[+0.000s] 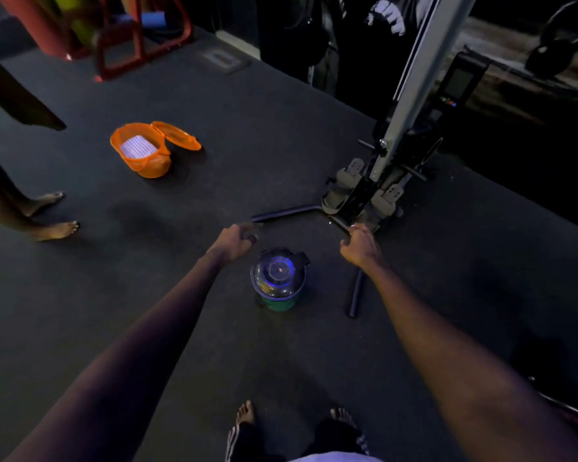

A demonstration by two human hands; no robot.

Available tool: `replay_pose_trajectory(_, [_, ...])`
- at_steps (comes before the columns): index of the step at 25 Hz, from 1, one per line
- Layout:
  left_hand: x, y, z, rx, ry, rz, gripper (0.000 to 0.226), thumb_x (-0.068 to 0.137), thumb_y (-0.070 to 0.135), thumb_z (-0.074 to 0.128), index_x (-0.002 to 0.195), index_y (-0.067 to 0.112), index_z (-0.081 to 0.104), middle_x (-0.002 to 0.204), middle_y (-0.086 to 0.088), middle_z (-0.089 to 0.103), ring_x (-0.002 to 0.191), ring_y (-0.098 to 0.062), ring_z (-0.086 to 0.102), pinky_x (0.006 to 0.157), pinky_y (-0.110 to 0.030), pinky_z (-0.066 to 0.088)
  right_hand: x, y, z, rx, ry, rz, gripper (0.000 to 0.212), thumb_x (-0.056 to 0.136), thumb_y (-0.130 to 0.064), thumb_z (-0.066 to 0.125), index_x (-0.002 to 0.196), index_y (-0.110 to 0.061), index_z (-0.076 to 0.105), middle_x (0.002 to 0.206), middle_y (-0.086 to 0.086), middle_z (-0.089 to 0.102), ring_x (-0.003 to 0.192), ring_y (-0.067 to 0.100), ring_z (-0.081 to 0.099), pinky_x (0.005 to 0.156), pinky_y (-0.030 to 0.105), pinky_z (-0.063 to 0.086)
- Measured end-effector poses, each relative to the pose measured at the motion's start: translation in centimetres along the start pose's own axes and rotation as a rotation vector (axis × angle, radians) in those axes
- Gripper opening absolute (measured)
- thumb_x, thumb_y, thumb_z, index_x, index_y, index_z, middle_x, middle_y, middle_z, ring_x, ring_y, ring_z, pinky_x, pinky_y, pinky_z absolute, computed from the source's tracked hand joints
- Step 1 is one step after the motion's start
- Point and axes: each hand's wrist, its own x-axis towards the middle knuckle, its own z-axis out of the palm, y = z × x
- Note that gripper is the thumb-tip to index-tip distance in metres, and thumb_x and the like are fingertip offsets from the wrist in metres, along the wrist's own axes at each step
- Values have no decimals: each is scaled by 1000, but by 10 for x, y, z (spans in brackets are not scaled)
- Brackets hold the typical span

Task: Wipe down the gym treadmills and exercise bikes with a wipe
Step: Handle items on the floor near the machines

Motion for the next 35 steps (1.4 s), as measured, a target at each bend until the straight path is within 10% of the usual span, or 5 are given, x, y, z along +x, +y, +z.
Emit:
replay_pose_trajectory(18, [177, -91, -25, 186, -274, 33, 53, 89, 45, 54, 134, 18, 59, 133, -13, 61, 122, -33, 56, 99, -35, 47, 70, -84, 80, 160, 10, 323, 42, 94, -16, 55, 131, 3, 54, 146, 15, 43, 137, 28, 38, 110, 32, 32])
replay_pose_trajectory(23, [240, -115, -15, 245, -339, 127, 38, 99, 20, 54, 135, 10, 58, 132, -25, 58, 122, -41, 54, 98, -38, 41, 95, -106, 119, 165, 77, 529, 43, 93, -18, 56, 133, -2, 55, 145, 12, 45, 132, 29, 46, 106, 34, 38])
replay_pose_trajectory(31, [350, -248, 109, 283, -504, 192, 55, 85, 39, 50, 135, 18, 59, 134, -15, 60, 123, -33, 57, 102, -38, 44, 123, -128, 262, 326, -42, 733, 41, 90, -14, 58, 127, 3, 57, 131, 22, 57, 125, 33, 52, 102, 33, 40])
replay_pose_trajectory(35, [384, -291, 211, 234, -596, -24, 37, 96, 12, 55, 133, 10, 59, 129, -17, 61, 119, -32, 58, 100, -39, 41, 128, -106, 334, 393, 8, 827, 43, 88, -7, 57, 129, 6, 54, 134, 24, 55, 128, 33, 49, 105, 31, 34])
